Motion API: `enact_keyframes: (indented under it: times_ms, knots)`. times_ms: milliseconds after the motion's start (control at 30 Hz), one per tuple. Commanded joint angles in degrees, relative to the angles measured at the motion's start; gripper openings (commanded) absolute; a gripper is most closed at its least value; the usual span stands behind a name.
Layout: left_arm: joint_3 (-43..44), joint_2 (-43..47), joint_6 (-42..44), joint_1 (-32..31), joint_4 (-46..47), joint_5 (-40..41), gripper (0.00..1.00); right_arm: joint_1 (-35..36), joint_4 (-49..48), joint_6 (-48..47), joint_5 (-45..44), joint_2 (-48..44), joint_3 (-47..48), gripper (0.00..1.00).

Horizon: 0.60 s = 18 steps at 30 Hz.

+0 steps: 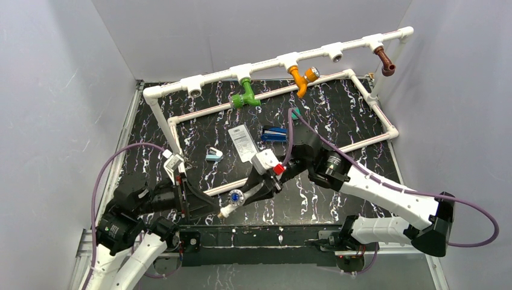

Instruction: Install the water faucets

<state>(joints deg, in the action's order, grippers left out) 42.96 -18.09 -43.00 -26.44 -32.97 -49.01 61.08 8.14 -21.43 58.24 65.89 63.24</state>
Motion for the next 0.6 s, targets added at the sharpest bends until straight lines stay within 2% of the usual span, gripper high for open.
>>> enact_keyframes:
  times_ms: [0,200,367,567]
  knots:
    - [2.4,-0.8,3.4,-0.3,-1.1,8.5,0.69,0.2,-8.7,13.4,-11.4,-2.1,-1.4,0.01]
    - [2.3,0.1,1.3,-0.3,2.9,12.8,0.7,0.2,-9.1,22.3,-17.8,-3.0,-2.5,0.01]
    - [2.0,1.0,-0.3,-0.3,6.1,14.3,0.7,0.1,-15.0,33.5,-23.7,-3.8,-6.0,0.01]
    - [0.9,1.3,-2.3,-0.3,10.5,13.2,0.7,0.2,-24.1,46.4,-25.9,-3.3,-8.4,0.01]
